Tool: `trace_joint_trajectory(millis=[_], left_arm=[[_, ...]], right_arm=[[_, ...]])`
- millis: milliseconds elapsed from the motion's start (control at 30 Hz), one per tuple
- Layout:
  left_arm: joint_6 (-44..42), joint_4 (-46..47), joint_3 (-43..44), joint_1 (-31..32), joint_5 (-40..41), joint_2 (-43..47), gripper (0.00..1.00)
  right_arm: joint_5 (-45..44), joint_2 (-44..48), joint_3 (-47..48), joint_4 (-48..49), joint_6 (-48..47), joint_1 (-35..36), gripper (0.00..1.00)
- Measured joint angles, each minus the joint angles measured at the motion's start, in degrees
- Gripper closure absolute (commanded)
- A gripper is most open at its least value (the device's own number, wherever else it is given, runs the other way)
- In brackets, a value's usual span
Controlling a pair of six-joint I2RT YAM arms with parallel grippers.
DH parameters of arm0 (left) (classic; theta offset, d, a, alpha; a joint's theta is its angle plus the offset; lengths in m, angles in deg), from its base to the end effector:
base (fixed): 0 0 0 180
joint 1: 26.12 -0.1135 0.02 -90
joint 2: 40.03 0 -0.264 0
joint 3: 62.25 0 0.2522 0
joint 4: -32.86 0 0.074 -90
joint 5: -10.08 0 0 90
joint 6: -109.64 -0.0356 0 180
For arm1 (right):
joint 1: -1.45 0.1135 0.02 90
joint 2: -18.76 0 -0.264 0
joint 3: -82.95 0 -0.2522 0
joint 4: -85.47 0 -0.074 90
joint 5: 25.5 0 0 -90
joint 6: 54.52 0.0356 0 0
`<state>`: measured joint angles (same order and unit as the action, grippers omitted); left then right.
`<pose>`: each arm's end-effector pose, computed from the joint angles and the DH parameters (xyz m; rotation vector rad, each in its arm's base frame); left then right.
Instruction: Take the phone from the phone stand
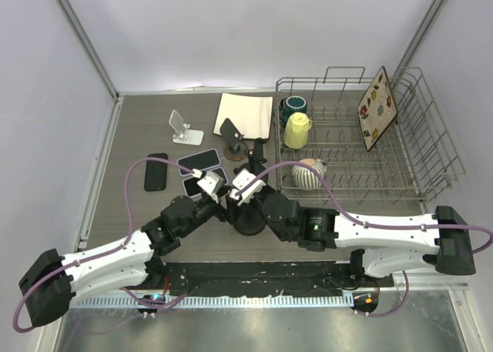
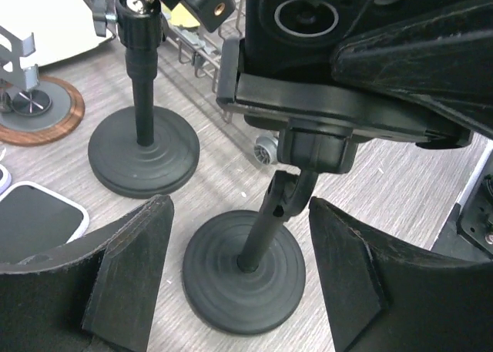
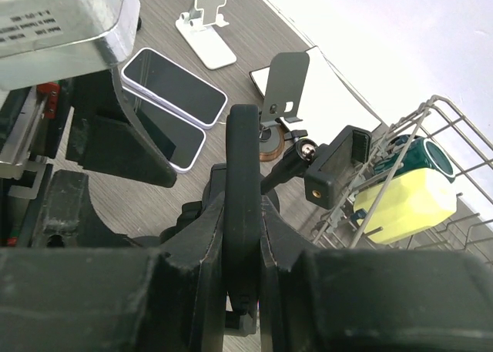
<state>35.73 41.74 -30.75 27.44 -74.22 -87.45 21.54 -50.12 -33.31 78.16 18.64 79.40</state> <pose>0.1172 -0.1528 0.2253 0.4921 1.6921 -0.8169 0.0809 0.2627 0.3156 -0.8614 1.5009 0.1147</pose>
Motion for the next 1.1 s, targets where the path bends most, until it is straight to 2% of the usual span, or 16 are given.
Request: trace_joint_trajectory(millis=[233, 333, 367, 400, 433, 500, 533, 600, 867, 1100], left_arm=[[-1.8, 10.7, -1.9, 0.0, 0.7, -3.8, 0.27], [-1.9, 14.5, -2.3, 0.0, 0.7, -5.7, 0.33], [-1.9, 15.6, -2.5, 0.0, 0.6, -6.6, 0.42], [-1.9, 16.7, -2.6, 0.0, 0.6, -7.1, 0.48], [-1.7, 17.3, -2.6, 0.0, 0.5, -8.1, 0.61], [-1.6, 19.4, -2.7, 0.0, -0.5, -9.5, 0.74], [-1.7, 20.3, -2.6, 0.4, -1.0, -10.0, 0.88], [-1.4, 21.6, -2.6, 0.6, -2.2, -10.7, 1.0], [-4.7, 23.8, -2.6, 0.7, -5.5, -12.0, 1.0], [-4.5, 24.5, -3.0, 0.5, -5.1, -12.0, 1.0]], right_arm=[[1.0, 0.0, -0.4, 1.0, 0.2, 0.0, 0.99], [1.3, 0.0, -0.5, 1.3, 0.2, -0.1, 0.99], [1.3, 0.0, -0.5, 1.3, 0.2, -0.1, 0.99], [1.3, 0.0, -0.5, 1.4, 0.2, -0.2, 0.99], [1.4, 0.0, -0.5, 1.4, 0.2, -0.2, 0.99], [1.3, 0.0, -0.5, 1.4, 0.2, -0.2, 0.99], [1.3, 0.0, -0.5, 1.6, 0.3, -0.3, 0.99], [1.3, 0.0, -0.7, 1.9, 0.4, -0.5, 0.99], [1.2, 0.0, -1.1, 2.9, -0.1, -1.0, 0.99], [5.7, 0.1, -1.1, 3.4, 0.5, -4.2, 0.99]])
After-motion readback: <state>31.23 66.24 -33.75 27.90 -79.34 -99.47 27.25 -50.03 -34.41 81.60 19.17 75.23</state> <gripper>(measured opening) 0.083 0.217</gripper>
